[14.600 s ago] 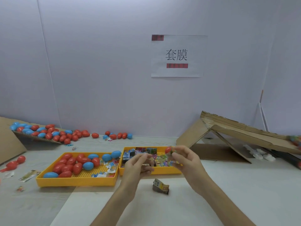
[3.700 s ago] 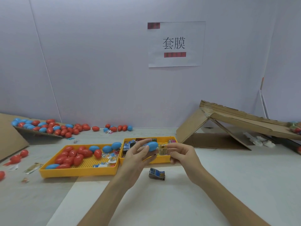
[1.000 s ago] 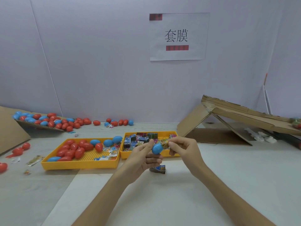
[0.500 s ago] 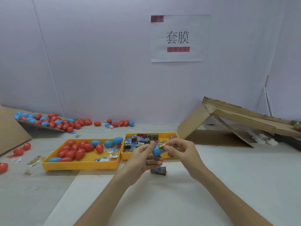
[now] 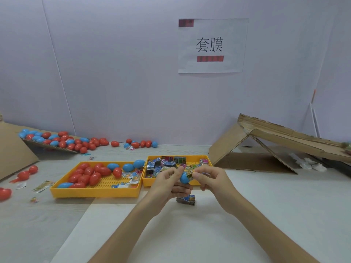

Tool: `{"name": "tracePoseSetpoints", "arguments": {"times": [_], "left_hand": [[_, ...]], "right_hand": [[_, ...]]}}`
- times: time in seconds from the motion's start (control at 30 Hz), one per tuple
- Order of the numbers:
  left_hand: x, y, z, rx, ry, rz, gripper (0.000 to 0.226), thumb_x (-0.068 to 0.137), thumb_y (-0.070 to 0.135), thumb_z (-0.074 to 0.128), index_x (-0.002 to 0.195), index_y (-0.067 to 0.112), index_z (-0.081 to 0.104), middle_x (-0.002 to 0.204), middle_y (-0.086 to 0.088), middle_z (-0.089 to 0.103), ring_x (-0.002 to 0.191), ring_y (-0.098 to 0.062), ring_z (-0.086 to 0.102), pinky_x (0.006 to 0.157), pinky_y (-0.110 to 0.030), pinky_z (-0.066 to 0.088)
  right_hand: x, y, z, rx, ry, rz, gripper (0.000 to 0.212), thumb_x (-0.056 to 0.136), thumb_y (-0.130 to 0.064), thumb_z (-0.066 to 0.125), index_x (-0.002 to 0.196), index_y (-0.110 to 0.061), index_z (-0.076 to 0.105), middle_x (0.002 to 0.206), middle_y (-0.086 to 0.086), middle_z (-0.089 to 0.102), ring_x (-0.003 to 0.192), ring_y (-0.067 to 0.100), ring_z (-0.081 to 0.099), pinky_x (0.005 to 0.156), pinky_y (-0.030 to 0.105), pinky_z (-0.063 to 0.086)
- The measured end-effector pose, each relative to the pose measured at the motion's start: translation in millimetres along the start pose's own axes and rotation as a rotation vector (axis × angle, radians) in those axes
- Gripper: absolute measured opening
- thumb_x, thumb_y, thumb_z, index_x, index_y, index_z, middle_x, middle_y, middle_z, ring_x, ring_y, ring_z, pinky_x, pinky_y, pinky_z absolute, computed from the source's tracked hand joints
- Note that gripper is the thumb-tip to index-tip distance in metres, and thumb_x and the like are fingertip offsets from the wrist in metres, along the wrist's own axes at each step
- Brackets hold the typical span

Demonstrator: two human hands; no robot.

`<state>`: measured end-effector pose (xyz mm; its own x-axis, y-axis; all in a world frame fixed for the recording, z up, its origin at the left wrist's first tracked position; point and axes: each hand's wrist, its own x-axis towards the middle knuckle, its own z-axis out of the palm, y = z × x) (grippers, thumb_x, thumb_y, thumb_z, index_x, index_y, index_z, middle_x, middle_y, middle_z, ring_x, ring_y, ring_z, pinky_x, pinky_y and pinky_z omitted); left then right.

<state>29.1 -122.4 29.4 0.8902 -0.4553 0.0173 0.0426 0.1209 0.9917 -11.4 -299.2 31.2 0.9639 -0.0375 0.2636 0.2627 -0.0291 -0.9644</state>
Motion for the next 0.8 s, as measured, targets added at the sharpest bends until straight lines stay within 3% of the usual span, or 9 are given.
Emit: {"name": "tracePoseSetpoints", "arguments": {"times": [0.1, 0.2, 0.33, 0.57, 0.7, 0.8], "left_hand": [[0, -1, -1, 0.01, 0.008, 0.009, 0.048, 0.085, 0.051, 0.061, 0.102, 0.006, 0.06, 0.088, -0.022, 0.075, 0.069, -0.024, 0.073, 0.064, -0.028, 0.06], [2, -3, -1, 0.032, 0.025, 0.015, 0.05, 0.085, 0.051, 0.061, 0.103, 0.005, 0.061, 0.088, -0.023, 0.075, 0.07, -0.025, 0.074, 0.064, -0.029, 0.061], [4, -4, -1, 0.045, 0.051, 0.009, 0.048, 0.085, 0.051, 0.06, 0.101, 0.005, 0.062, 0.087, -0.022, 0.076, 0.069, -0.026, 0.074, 0.065, -0.03, 0.062], [4, -7, -1, 0.1, 0.136, 0.008, 0.046, 0.085, 0.05, 0.061, 0.098, 0.006, 0.06, 0.083, -0.016, 0.077, 0.074, -0.029, 0.076, 0.063, -0.03, 0.061], [4, -7, -1, 0.051, 0.131, -0.012, 0.052, 0.084, 0.05, 0.062, 0.105, 0.002, 0.06, 0.086, -0.018, 0.077, 0.076, -0.029, 0.077, 0.065, -0.03, 0.062], [3, -4, -1, 0.01, 0.086, -0.003, 0.053, 0.084, 0.047, 0.065, 0.108, 0.001, 0.06, 0.09, -0.02, 0.076, 0.08, -0.031, 0.076, 0.069, -0.032, 0.062]], "right_hand": [[0, 3, 1, 0.025, -0.002, -0.004, 0.02, 0.077, -0.024, 0.076, 0.089, -0.007, 0.077, 0.08, -0.002, 0.066, 0.066, 0.011, 0.053, 0.06, 0.026, 0.045], [1, 5, 3, -0.022, -0.003, -0.056, 0.004, 0.082, -0.015, 0.076, 0.081, -0.017, 0.079, 0.081, -0.002, 0.067, 0.065, 0.008, 0.055, 0.058, 0.022, 0.045], [3, 7, 2, -0.034, 0.0, -0.047, 0.013, 0.087, -0.011, 0.074, 0.08, -0.021, 0.08, 0.083, -0.003, 0.067, 0.069, 0.006, 0.056, 0.06, 0.019, 0.046], [3, 10, 3, -0.169, 0.031, 0.019, 0.007, 0.086, -0.025, 0.077, 0.088, -0.03, 0.081, 0.099, 0.006, 0.066, 0.08, 0.007, 0.05, 0.077, 0.017, 0.044], [5, 14, 6, -0.203, 0.094, -0.072, 0.014, 0.088, -0.022, 0.075, 0.083, -0.033, 0.081, 0.096, 0.002, 0.067, 0.094, 0.023, 0.058, 0.087, 0.032, 0.049], [6, 15, 5, -0.235, 0.087, -0.146, 0.018, 0.089, -0.018, 0.074, 0.083, -0.034, 0.08, 0.093, 0.001, 0.068, 0.092, 0.023, 0.06, 0.088, 0.038, 0.05]]}}
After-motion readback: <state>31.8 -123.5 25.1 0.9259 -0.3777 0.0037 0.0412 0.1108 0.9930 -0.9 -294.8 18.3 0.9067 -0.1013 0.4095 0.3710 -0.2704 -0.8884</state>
